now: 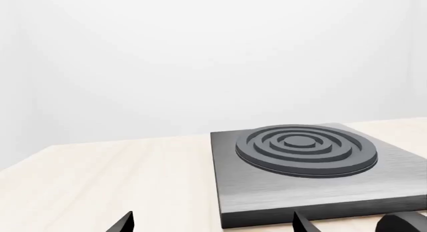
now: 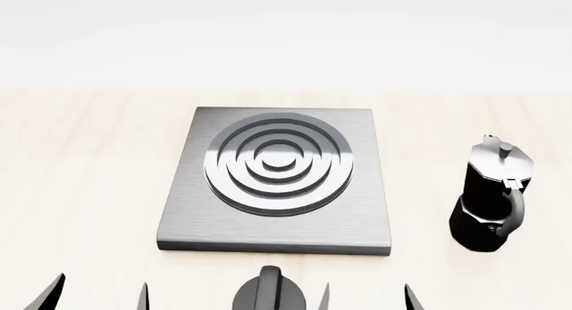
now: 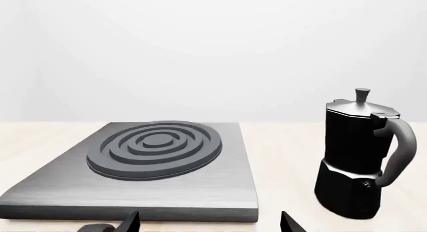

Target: Put the moka pot on the stove.

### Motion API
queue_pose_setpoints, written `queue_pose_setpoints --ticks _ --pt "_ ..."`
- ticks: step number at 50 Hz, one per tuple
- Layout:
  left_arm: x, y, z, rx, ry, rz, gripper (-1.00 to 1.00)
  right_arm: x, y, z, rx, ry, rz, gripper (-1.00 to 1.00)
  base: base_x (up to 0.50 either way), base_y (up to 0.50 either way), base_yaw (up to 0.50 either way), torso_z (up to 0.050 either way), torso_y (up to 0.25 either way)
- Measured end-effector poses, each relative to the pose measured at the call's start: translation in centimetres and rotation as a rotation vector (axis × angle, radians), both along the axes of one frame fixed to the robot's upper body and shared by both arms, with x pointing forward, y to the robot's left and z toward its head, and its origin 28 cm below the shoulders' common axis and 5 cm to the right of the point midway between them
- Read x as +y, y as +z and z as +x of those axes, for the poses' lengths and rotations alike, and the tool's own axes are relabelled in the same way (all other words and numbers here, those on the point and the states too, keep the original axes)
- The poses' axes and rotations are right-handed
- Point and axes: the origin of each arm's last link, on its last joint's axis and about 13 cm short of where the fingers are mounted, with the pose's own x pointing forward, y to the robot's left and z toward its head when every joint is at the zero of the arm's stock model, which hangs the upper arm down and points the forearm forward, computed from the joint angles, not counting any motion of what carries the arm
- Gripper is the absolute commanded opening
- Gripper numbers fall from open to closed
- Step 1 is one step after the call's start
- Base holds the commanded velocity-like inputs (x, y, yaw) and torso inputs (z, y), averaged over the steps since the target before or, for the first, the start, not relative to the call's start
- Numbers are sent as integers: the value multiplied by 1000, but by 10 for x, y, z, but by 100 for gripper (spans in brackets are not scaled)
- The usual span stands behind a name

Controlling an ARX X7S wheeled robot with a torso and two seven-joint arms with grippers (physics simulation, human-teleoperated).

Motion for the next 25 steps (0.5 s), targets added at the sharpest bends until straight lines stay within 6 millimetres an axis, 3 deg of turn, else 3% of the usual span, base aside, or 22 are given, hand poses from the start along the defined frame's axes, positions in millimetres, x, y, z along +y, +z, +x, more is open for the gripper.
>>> queue_pose_setpoints --ticks 25 --pt "0 0 0 -7 -2 11 100 -2 -2 -1 8 -15 -22 100 0 0 0 0 0"
